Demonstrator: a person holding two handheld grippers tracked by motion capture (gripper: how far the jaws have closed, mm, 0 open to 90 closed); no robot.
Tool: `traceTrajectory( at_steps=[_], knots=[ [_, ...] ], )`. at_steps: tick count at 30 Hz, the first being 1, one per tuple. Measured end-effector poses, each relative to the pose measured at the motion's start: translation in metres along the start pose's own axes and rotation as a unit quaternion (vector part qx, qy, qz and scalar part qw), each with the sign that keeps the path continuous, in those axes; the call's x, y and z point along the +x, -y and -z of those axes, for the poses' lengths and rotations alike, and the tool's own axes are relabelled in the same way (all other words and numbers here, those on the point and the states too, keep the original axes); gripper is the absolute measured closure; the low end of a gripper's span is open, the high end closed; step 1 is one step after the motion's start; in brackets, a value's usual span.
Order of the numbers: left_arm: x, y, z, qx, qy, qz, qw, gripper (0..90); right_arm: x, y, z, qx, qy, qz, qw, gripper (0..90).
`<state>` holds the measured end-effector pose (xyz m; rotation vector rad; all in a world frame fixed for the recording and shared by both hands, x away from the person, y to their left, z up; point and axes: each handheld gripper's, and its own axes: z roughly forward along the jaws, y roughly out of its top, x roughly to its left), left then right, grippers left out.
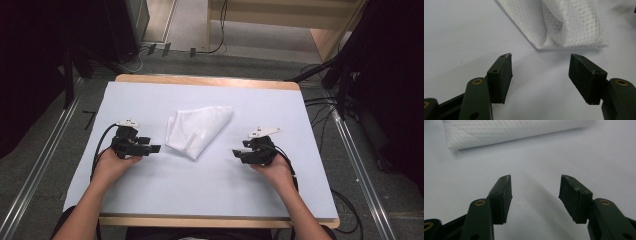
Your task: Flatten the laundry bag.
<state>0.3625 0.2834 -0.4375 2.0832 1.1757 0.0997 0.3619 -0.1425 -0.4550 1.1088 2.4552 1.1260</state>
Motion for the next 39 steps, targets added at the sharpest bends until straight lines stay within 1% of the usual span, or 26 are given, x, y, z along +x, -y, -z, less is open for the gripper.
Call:
traceTrajectory(
  at_steps=[5, 9, 11, 17, 22, 25, 29, 31, 32, 34, 35, 36, 37, 39],
  knots=[
    [0.0, -0.002, 0.0, -0.002, 0.005, 0.001, 1.0, 36.5, 0.003, -0.001, 0.003, -0.002, -0.004, -0.008, 1.0, 47.6],
    [-0.001, -0.003, -0.002, -0.002, 0.008, 0.001, 1.0, 36.7, 0.008, -0.002, 0.004, 0.0, -0.005, -0.002, 1.0, 48.0],
    [-0.001, -0.004, -0.002, -0.002, 0.007, 0.0, 1.0, 37.5, 0.009, -0.002, 0.004, -0.002, -0.008, -0.004, 1.0, 49.1],
    [-0.002, -0.005, -0.002, -0.002, 0.01, -0.001, 0.9999, 38.4, 0.015, -0.006, 0.005, 0.007, -0.018, -0.018, 0.9997, 51.5],
    [-0.002, -0.005, 0.0, -0.004, 0.012, -0.004, 0.9999, 39.1, 0.022, -0.011, 0.005, 0.006, -0.025, -0.011, 0.9996, 53.1],
    [-0.003, -0.004, 0.001, -0.006, 0.013, -0.003, 0.9999, 40.0, 0.028, -0.015, 0.005, 0.011, -0.03, -0.014, 0.9994, 54.3],
    [-0.003, -0.004, 0.003, -0.006, 0.015, -0.003, 0.9999, 39.8, 0.036, -0.021, 0.002, 0.014, -0.036, -0.009, 0.9992, 54.4],
    [-0.003, -0.003, 0.004, -0.007, 0.014, -0.001, 0.9999, 39.6, 0.04, -0.023, 0.001, 0.013, -0.038, -0.005, 0.9992, 54.4],
    [-0.003, -0.003, 0.004, -0.007, 0.015, -0.001, 0.9999, 39.5, 0.041, -0.025, 0.0, 0.011, -0.04, 0.0, 0.9991, 54.4],
    [-0.002, -0.003, 0.005, -0.009, 0.015, 0.009, 0.9998, 38.4, 0.044, -0.027, -0.001, 0.011, -0.041, -0.001, 0.9991, 54.2],
    [-0.002, -0.003, 0.005, -0.01, 0.017, 0.013, 0.9997, 38.1, 0.045, -0.029, -0.002, 0.011, -0.043, 0.005, 0.999, 53.8],
    [-0.002, -0.003, 0.005, -0.01, 0.017, 0.013, 0.9997, 37.9, 0.045, -0.029, -0.002, 0.011, -0.043, 0.005, 0.999, 53.8],
    [-0.001, -0.002, 0.006, -0.01, 0.014, 0.014, 0.9998, 37.7, 0.046, -0.031, -0.003, 0.009, -0.044, 0.012, 0.9989, 53.1],
    [-0.002, -0.001, 0.006, -0.011, 0.012, 0.011, 0.9998, 37.6, 0.048, -0.034, -0.005, 0.006, -0.048, 0.015, 0.9987, 53.6]
  ],
)
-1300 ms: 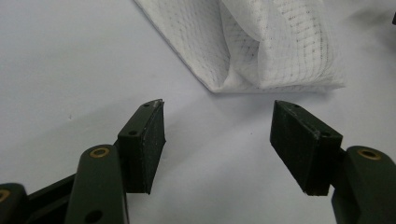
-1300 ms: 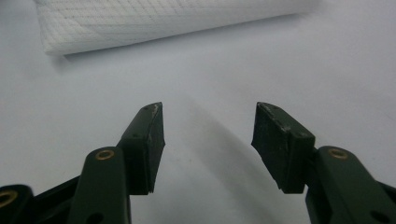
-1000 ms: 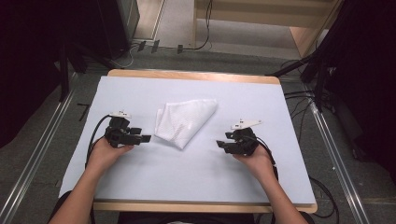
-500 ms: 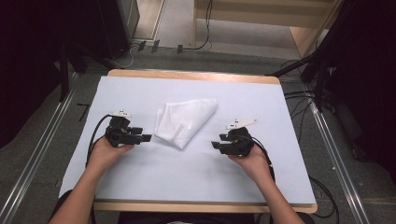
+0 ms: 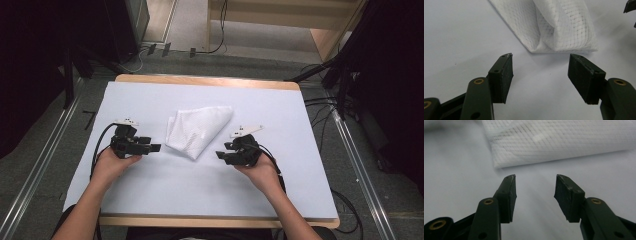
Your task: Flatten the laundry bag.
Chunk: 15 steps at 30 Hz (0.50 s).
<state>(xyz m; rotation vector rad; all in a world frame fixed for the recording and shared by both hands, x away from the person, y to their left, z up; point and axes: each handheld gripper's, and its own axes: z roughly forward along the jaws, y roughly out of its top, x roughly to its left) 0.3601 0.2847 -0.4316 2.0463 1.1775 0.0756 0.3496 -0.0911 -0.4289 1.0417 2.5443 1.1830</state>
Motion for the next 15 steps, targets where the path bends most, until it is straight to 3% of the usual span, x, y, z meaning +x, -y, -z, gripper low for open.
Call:
traceTrajectory(
  at_steps=[15],
  knots=[
    [0.001, 0.013, 0.011, 0.0, -0.02, -0.005, 0.9998, 37.6, 0.012, -0.021, -0.012, -0.001, -0.024, 0.021, 0.9995, 56.4]
  ],
)
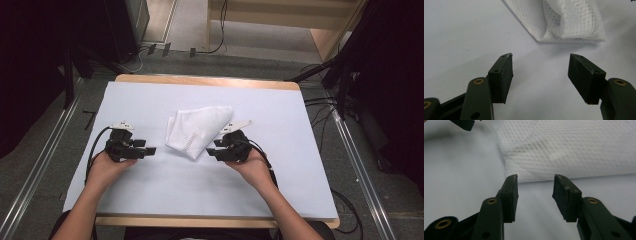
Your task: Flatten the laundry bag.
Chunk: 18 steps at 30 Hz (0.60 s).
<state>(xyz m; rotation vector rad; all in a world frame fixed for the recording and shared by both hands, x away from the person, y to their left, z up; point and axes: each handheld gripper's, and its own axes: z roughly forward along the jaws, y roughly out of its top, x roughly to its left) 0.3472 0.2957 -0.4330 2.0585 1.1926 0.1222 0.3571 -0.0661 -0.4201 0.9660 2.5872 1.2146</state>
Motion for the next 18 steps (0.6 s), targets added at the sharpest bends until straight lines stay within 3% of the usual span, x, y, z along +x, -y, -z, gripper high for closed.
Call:
traceTrajectory(
  at_steps=[8, 14, 18],
  knots=[
    [-0.003, 0.005, 0.005, -0.003, -0.002, -0.002, 1.0, 37.5, 0.002, -0.01, -0.007, 0.0, -0.01, 0.013, 0.9999, 56.1],
    [-0.003, 0.008, 0.008, -0.006, -0.002, 0.001, 1.0, 37.5, 0.006, -0.024, -0.016, 0.001, -0.024, 0.004, 0.9997, 58.3],
    [-0.003, 0.009, 0.009, -0.009, -0.002, 0.002, 1.0, 37.5, 0.009, -0.029, -0.026, 0.014, -0.022, 0.019, 0.9995, 58.3]
  ],
)
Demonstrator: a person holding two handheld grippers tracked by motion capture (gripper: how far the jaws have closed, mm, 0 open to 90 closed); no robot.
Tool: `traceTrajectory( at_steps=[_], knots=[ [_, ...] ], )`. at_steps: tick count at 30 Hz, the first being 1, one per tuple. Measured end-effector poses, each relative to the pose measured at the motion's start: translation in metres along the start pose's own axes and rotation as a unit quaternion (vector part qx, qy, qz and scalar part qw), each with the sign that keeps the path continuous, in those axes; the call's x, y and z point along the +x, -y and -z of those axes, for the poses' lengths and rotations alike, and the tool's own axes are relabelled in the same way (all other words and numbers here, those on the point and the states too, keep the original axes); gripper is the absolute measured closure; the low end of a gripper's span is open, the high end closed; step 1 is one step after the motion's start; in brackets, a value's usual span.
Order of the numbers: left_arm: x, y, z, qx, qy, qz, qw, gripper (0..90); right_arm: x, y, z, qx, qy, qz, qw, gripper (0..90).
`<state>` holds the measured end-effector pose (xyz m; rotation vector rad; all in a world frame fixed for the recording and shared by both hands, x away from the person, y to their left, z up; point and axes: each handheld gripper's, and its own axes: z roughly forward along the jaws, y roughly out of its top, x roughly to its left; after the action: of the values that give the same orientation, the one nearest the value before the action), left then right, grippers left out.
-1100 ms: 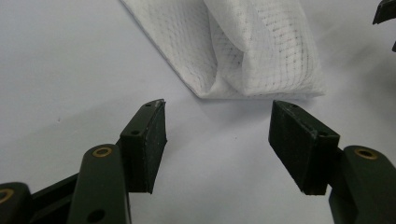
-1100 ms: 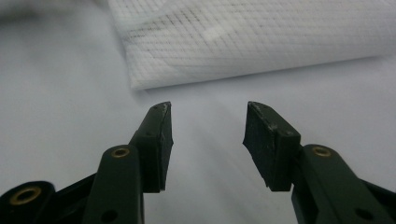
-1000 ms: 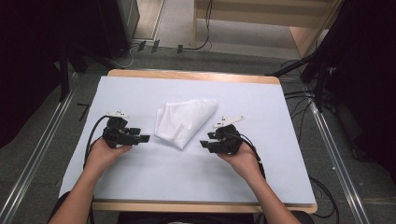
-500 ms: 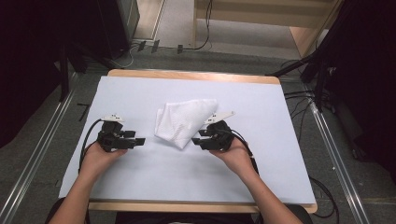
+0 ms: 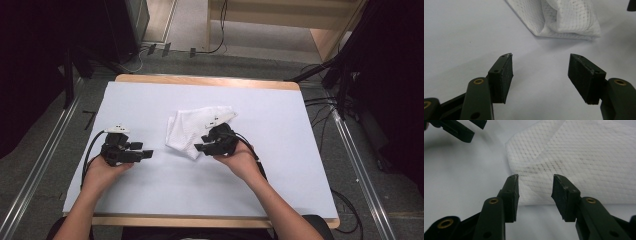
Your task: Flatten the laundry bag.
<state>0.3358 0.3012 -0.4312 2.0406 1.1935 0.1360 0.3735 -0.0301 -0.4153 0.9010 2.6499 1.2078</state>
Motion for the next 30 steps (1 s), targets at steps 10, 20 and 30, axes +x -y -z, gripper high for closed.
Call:
traceTrajectory(
  at_steps=[10, 20, 30],
  knots=[
    [0.0, -0.002, -0.001, 0.002, -0.001, -0.006, 1.0, 37.8, 0.005, -0.014, -0.018, 0.01, -0.01, 0.005, 0.9999, 58.3],
    [0.001, -0.002, 0.0, -0.002, -0.003, -0.002, 1.0, 37.9, 0.015, -0.029, -0.041, 0.024, -0.021, 0.021, 0.9993, 57.6],
    [0.004, -0.001, 0.001, -0.001, -0.002, 0.001, 1.0, 37.9, 0.021, -0.034, -0.071, 0.041, -0.024, 0.031, 0.9984, 49.6]
  ],
)
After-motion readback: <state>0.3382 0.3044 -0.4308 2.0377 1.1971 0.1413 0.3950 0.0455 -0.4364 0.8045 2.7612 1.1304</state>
